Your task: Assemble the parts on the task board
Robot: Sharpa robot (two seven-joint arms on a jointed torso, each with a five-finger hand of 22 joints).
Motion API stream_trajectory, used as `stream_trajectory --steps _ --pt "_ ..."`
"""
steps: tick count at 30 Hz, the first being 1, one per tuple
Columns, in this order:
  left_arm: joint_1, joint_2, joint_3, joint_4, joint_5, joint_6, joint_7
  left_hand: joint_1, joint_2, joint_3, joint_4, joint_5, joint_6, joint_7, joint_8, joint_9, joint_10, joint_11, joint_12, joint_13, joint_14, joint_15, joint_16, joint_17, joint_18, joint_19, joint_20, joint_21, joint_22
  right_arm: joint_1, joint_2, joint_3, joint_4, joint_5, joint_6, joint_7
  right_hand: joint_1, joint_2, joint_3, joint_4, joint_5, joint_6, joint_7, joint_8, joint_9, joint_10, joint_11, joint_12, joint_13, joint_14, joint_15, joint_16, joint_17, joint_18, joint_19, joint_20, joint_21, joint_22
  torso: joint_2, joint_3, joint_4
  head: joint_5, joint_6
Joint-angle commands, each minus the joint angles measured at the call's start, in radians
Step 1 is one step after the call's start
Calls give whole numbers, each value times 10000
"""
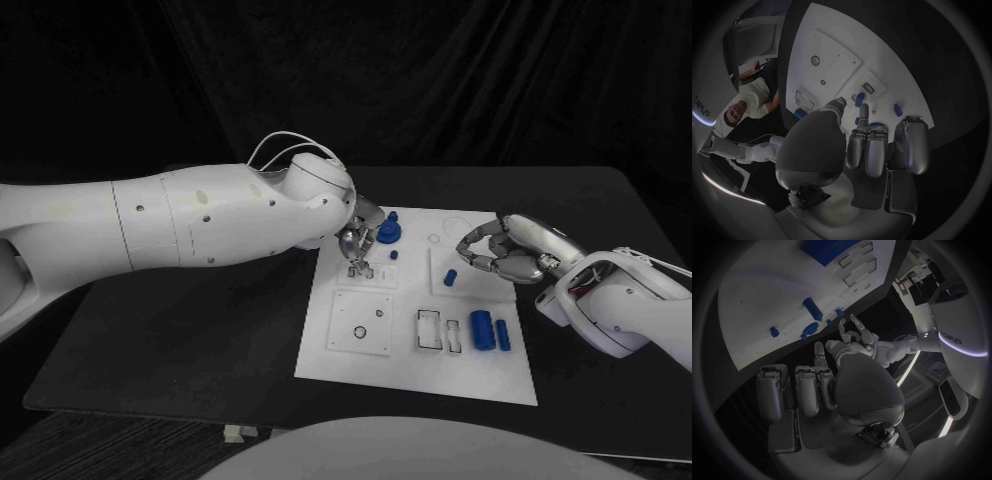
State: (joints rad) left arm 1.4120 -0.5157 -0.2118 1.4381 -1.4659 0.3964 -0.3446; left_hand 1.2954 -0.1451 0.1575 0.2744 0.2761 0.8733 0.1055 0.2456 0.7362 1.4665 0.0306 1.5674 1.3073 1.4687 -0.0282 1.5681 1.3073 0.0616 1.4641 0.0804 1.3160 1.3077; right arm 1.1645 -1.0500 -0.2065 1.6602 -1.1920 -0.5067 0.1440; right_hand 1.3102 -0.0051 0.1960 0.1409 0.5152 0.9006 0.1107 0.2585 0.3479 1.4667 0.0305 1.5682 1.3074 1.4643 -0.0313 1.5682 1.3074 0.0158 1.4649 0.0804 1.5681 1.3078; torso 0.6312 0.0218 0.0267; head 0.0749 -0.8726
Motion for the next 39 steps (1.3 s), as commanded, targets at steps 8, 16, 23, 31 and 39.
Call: stream_trajectory --steps 8,16,23,31,39 --pt "-48 67 8 -154 -510 189 -142 -97 10 26 72 157 -154 14 -19 38 1043 -4 34 2635 1020 31 26 2635 -85 68 21 -57 1927 -21 -2 4 11 -16 -98 17 -82 16 0 43 64 -30 24 -48 -12 1041 64 26 2634 1065 73 25 2634 -158 1059 68 27 2630 3 4 -2 11 0" --pt "-127 201 8 -427 -526 272 10 -174 19 41 127 173 -236 46 -101 3 1043 28 34 2635 1020 55 26 2635 -86 67 38 -57 1927 -21 26 4 -4 -16 -62 -6 -82 15 3 43 74 -32 24 -50 -12 1041 63 26 2634 1065 73 25 2634 -158 1059 68 27 2630 -6 5 -4 29 0" --pt "-190 277 8 -534 -288 200 131 -265 18 52 141 52 -192 57 -175 -55 1043 43 34 2635 1020 74 26 2635 -86 65 57 -61 1925 -21 33 4 -15 -16 -36 -33 -74 18 14 36 97 -31 20 -50 -12 1041 62 26 2634 1065 73 25 2634 -158 1059 67 27 2630 2 3 -3 13 0" --pt "-224 316 8 -522 -59 98 217 -286 18 63 131 -72 -143 56 -212 -86 1043 45 34 2635 1020 79 26 2635 -80 55 66 -85 1919 -21 46 4 -33 -16 -15 -49 -60 22 28 24 115 -26 18 -47 -11 1041 61 26 2634 1065 72 25 2634 -158 1059 67 27 2630 1 3 -7 43 0" --pt "-276 367 8 -588 -17 -16 207 -250 41 96 112 -89 -98 47 -220 -98 1043 41 34 2635 1020 79 26 2635 -76 48 68 -101 1915 -21 30 4 -17 -16 -21 -48 -60 22 28 24 115 -26 18 -47 -11 1041 61 26 2634 1065 72 25 2634 -158 1059 67 27 2630 0 4 -7 3 0"
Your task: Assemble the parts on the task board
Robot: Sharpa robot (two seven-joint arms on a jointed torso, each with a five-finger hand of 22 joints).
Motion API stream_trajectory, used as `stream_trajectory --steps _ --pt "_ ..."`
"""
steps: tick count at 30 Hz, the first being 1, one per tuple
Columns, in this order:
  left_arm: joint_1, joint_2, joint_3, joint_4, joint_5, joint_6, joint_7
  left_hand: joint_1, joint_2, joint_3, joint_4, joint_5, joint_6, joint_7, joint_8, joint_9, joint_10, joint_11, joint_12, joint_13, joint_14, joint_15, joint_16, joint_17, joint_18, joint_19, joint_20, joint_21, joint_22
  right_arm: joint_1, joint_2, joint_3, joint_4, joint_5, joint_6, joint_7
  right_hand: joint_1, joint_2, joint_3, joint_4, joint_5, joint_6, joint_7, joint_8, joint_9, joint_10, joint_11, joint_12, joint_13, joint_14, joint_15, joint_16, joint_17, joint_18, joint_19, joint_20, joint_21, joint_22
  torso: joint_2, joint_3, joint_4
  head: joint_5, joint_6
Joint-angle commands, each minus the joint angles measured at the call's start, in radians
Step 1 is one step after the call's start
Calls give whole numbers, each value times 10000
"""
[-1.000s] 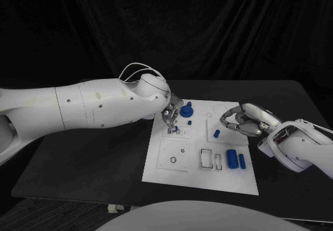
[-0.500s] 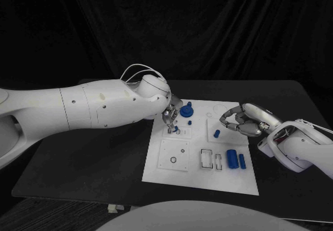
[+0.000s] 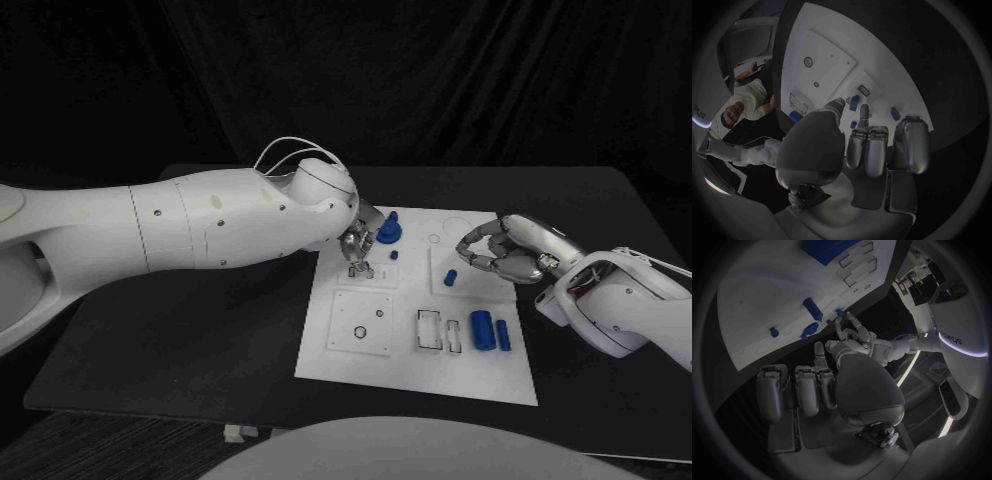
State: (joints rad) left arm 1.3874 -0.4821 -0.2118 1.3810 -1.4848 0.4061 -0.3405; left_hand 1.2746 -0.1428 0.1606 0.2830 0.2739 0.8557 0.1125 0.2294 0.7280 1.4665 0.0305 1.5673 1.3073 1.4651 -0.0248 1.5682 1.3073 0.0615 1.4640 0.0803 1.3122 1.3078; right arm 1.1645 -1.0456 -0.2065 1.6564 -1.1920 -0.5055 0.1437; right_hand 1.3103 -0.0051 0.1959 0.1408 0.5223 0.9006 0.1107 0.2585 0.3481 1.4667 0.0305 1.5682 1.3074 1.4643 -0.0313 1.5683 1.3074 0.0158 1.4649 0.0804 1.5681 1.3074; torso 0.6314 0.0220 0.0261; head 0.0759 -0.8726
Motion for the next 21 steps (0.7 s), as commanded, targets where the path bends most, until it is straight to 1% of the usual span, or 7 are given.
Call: stream_trajectory --steps 1,4,6,10,15,21 --pt "-36 34 9 -22 172 -119 156 -42 18 66 26 -67 77 -23 -58 -16 1043 43 35 2635 1057 45 26 2635 -75 49 69 -63 1915 -21 -16 4 22 -16 -34 -44 -61 21 29 25 44 -26 17 -47 -13 1041 62 26 2634 1065 72 25 2634 -158 1059 67 27 2634 -3 2 -2 13 0" --pt "-62 38 9 -25 175 -143 71 14 38 109 3 -23 112 -29 -78 -34 1043 37 35 2635 1057 42 26 2635 -69 36 71 -93 1907 -21 -23 4 30 -16 -35 -44 -55 17 35 17 55 -18 19 -43 -11 1041 65 26 2634 1065 73 25 2634 -158 1059 66 27 2634 -3 2 3 -8 0" --pt "-77 42 9 -21 176 -157 25 134 30 179 -47 178 147 -32 -130 -70 1043 35 35 2635 1057 37 26 2635 -59 17 70 -137 1895 -21 -25 4 32 -16 -33 -43 -55 17 35 17 55 -18 19 -43 -11 1041 65 26 2634 1065 73 25 2634 -158 1059 66 27 2634 -3 2 1 -3 0" --pt "-124 78 9 -40 177 -170 -36 274 26 291 -94 456 218 -41 -183 -109 1043 28 35 2635 1057 34 26 2635 -52 -2 68 -177 1885 -21 -24 4 41 -16 -30 -42 -55 17 35 17 55 -18 19 -43 -11 1041 65 26 2634 1065 73 25 2634 -158 1059 66 27 2634 -4 -1 -1 -3 0" --pt "-188 127 9 -71 178 -170 -88 392 28 388 -150 536 270 -56 -194 -116 1043 13 35 2635 1057 24 26 2635 -45 -14 63 -207 1878 -21 -36 4 54 -16 -32 -36 -55 17 35 17 55 -18 19 -43 -11 1041 65 26 2634 1065 73 25 2634 -158 1059 66 27 2634 1 1 3 -23 0" --pt "-229 144 9 -91 178 -183 -146 487 40 521 -190 604 335 -75 -184 -105 1043 -3 35 2635 1057 11 26 2635 -41 -20 53 -223 1874 -21 -52 4 62 -16 -35 -34 -59 8 36 15 63 -10 24 -39 -10 1041 70 26 2634 1065 74 25 2634 -158 1059 67 27 2634 7 2 6 -27 0"
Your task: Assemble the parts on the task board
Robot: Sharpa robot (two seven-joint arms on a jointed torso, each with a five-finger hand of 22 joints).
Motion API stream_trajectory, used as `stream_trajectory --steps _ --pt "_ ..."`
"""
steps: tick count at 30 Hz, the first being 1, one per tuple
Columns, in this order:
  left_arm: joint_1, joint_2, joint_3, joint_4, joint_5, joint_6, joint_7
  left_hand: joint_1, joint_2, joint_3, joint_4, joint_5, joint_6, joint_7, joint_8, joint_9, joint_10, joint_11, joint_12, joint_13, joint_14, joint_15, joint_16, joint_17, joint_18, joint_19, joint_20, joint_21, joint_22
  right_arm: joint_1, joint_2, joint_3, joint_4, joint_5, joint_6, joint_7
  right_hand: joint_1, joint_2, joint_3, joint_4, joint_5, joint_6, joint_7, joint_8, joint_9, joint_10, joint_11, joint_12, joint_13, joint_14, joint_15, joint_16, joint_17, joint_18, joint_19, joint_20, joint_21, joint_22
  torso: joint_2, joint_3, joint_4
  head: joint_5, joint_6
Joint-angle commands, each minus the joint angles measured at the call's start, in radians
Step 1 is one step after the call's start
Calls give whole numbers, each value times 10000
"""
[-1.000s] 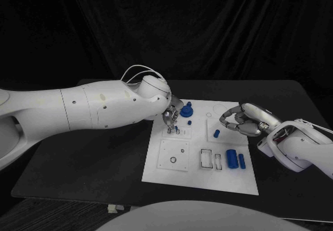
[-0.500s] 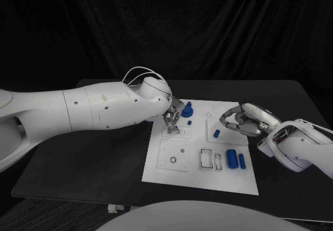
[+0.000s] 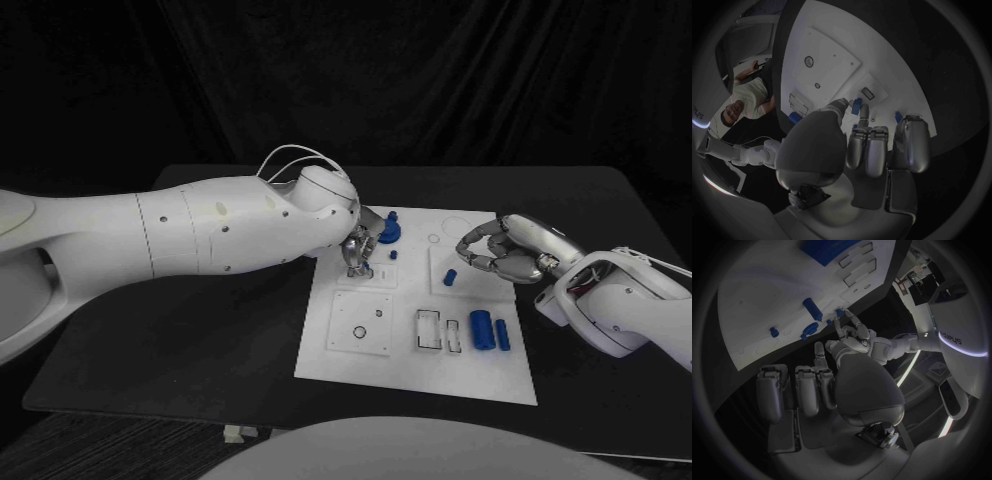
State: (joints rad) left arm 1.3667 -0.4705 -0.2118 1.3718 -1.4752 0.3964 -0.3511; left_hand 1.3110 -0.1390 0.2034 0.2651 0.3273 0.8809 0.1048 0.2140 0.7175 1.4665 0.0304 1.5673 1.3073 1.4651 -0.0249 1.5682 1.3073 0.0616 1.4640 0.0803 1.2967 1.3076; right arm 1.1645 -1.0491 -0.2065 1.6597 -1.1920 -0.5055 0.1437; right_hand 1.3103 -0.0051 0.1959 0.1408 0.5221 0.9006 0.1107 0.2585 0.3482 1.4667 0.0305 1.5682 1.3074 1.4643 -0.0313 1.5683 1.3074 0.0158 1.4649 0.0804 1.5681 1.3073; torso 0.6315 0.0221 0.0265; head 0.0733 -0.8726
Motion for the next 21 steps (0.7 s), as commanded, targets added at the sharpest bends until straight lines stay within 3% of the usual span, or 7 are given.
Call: stream_trajectory --steps 1,5,13,21 --pt "-23 26 9 0 82 -90 -44 131 3 103 -16 79 90 0 -27 2 1043 -4 35 2635 1057 11 26 2635 -39 -24 52 -81 1872 -21 -18 4 29 -16 -35 -33 -59 7 36 15 65 -10 24 -39 -11 1041 70 26 2634 1065 74 25 2634 -158 1059 67 27 2635 7 1 2 -4 0" --pt "-33 24 9 0 83 -106 -45 221 -8 276 -66 279 184 -33 30 53 1043 -35 35 2635 1057 -14 26 2635 -41 -18 33 -68 1876 -21 -16 4 27 -16 -35 -33 -59 7 36 15 65 -10 24 -39 -11 1041 70 26 2634 1065 74 25 2634 -158 1059 67 27 2635 3 -4 -4 6 0" --pt "-44 30 9 2 83 -119 -96 239 -10 338 -81 296 232 -51 71 86 1043 -48 35 2635 1057 -25 26 2635 -38 -22 24 -83 1872 -21 -26 4 36 -16 -37 -33 -64 -2 38 13 75 -8 28 -39 -11 1041 74 26 2634 1065 77 25 2634 -158 1059 68 27 2635 -4 2 -2 -5 0" --pt "-51 22 9 7 83 -201 -119 242 -17 616 -142 352 421 -173 435 468 1043 -150 35 2635 1057 -103 26 2635 -40 -6 -50 -61 1878 -21 -28 4 35 -16 -18 -43 -62 -3 43 10 82 -7 28 -39 -11 1041 75 26 2634 1065 78 25 2634 -158 1059 68 27 2635 -7 2 -1 -2 0"
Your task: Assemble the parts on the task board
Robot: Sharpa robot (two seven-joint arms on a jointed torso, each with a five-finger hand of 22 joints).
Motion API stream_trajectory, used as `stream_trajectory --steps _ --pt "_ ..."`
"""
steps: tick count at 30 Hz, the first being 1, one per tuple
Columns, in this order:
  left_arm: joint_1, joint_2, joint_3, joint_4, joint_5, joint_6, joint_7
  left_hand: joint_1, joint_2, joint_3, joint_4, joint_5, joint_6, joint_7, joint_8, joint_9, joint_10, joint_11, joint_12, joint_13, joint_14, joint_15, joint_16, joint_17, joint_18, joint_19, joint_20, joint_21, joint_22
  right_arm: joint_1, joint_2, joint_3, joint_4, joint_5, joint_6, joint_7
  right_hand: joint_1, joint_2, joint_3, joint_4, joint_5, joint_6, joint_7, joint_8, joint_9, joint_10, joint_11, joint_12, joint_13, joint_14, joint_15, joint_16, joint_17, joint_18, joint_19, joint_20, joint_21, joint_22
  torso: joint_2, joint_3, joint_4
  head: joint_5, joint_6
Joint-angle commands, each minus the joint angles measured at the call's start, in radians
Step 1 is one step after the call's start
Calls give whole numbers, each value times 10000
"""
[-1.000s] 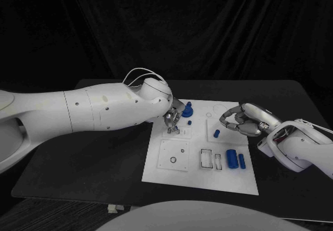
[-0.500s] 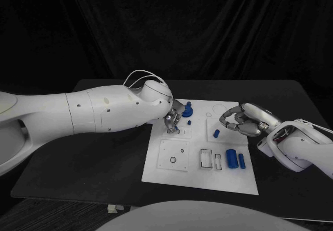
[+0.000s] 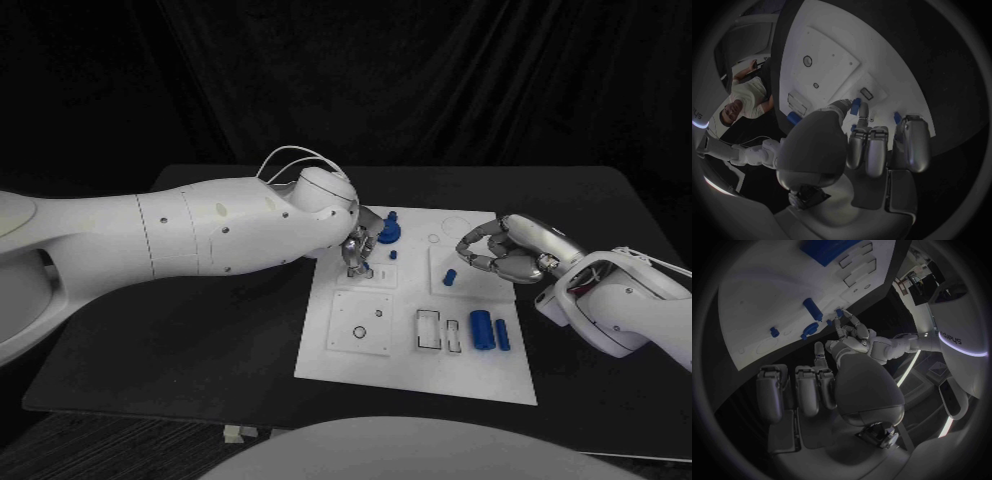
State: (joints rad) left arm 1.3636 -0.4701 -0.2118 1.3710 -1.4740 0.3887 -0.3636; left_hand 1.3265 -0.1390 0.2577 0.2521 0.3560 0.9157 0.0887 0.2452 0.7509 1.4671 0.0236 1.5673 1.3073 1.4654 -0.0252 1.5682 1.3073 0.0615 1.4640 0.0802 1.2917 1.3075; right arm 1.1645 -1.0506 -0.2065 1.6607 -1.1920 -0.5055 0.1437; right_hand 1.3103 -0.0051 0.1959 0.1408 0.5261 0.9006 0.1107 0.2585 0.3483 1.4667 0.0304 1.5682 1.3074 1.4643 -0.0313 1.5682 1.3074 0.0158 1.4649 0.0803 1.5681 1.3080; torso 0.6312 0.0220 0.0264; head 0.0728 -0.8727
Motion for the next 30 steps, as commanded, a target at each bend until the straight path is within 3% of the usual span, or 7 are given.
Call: stream_trajectory --steps 1,13,20,25,29,30 --pt "-20 17 9 17 71 -132 6 73 -24 106 -18 68 69 -29 190 219 1037 -95 35 2634 1054 -115 26 2635 -40 -6 -62 -11 1879 -21 -11 4 25 -16 -15 -46 -63 -3 43 10 42 -7 28 -40 -11 1041 75 26 2634 1065 78 26 2634 -158 1059 68 27 2628 -4 2 -1 2 1" --pt "-32 7 9 9 71 -222 65 -225 -38 323 151 100 -146 -64 525 756 1037 -132 35 2634 1054 -157 26 2635 -42 -6 -107 -30 1875 -21 -11 4 17 -16 16 -79 -48 1 63 -3 79 -13 29 -44 -13 1041 75 26 2634 1065 81 26 2634 -158 1059 70 27 2628 0 2 0 7 1" --pt "-42 18 9 -22 71 -241 51 -429 -104 348 288 -296 -316 -39 602 965 1037 -111 35 2634 1054 -142 26 2635 -36 -21 -102 -73 1865 -21 0 4 12 -16 39 -92 -48 1 63 -3 79 -13 29 -44 -13 1041 75 26 2634 1065 81 26 2634 -158 1059 70 27 2628 0 0 0 5 1" --pt "-50 26 9 -38 71 -220 -19 -474 -105 349 313 -364 -358 -27 604 998 1037 -101 35 2634 1054 -136 26 2635 -20 -54 -98 -156 1844 -21 -3 4 13 -16 49 -99 -48 1 63 -3 79 -13 29 -44 -13 1041 75 26 2634 1065 81 26 2634 -158 1059 70 27 2628 1 1 0 1 1" --pt "-56 23 9 -33 71 -193 -40 -447 -24 490 311 -121 -439 -23 617 1077 1037 -94 35 2634 1054 -121 26 2635 3 -111 -85 -285 1811 -21 -6 4 14 -16 51 -103 -40 1 75 -12 102 -11 30 -43 -13 1041 78 26 2634 1065 82 26 2634 -158 1059 71 27 2628 0 3 0 4 1" --pt "-58 21 9 -31 71 -195 -32 -370 28 673 280 71 -467 -38 643 1142 1037 -104 35 2634 1054 -125 26 2635 8 -124 -84 -309 1807 -21 -6 4 15 -16 50 -104 -40 1 75 -12 102 -11 30 -43 -13 1041 78 26 2634 1065 82 26 2634 -158 1059 71 27 2628 0 2 0 5 1"
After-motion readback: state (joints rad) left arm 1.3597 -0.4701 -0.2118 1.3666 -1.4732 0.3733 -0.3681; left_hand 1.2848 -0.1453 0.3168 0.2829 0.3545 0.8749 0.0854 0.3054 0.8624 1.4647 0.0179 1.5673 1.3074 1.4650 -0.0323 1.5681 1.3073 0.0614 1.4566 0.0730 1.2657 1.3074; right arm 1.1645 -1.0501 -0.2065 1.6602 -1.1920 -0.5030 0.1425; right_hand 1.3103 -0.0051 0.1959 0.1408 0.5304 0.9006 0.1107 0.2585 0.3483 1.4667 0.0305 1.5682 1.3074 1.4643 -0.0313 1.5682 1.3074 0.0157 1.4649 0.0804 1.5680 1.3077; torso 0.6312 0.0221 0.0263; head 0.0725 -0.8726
